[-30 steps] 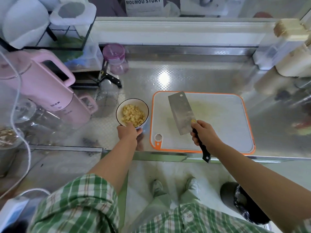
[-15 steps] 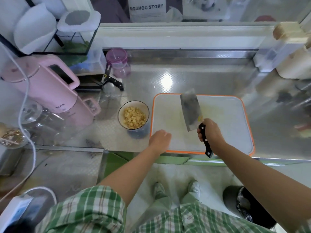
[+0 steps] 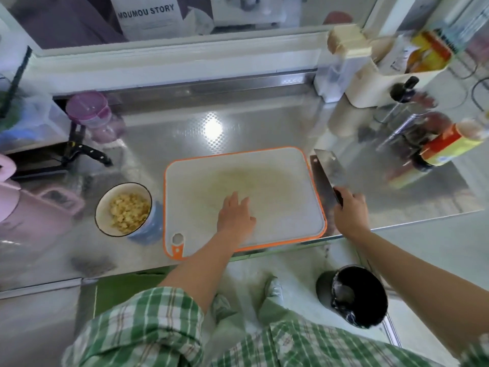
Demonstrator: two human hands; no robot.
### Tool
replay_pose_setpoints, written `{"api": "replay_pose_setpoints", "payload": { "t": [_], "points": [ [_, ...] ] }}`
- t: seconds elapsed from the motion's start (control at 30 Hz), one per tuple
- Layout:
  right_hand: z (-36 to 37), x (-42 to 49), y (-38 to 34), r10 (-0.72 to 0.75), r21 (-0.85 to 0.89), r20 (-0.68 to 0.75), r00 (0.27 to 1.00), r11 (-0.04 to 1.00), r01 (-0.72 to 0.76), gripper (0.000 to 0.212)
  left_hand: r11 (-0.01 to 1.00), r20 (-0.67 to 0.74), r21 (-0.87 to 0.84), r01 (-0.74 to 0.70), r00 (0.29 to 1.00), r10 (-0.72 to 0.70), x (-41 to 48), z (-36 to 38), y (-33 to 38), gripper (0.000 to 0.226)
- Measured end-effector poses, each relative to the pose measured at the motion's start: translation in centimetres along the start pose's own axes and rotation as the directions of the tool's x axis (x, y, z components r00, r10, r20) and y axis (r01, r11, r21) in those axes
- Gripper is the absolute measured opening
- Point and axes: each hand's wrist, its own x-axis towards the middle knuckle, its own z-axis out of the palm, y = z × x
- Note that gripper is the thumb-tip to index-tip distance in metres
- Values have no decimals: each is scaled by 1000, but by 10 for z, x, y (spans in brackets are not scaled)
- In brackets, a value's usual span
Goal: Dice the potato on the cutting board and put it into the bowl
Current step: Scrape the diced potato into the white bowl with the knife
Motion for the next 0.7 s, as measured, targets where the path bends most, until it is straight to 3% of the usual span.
{"api": "replay_pose_setpoints", "payload": {
  "t": [0.37,0.53,0.63,0.7],
  "points": [
    [10,17,19,-50,28,75,996,998,49,54,995,-19,23,101,995,-101,7,7,9,52],
    [8,11,11,-125,127,-30,992,984,128,48,995,-83,19,100,992,-98,10,7,14,43],
    [4,7,8,-256,206,-41,966,944,259,46,986,-175,-138,88,978,-112,17,0,16,31],
    [4,2,-1,-387,240,-2,922,895,376,47,912,-154,-400,89,974,-163,21,-7,19,24]
  ]
}}
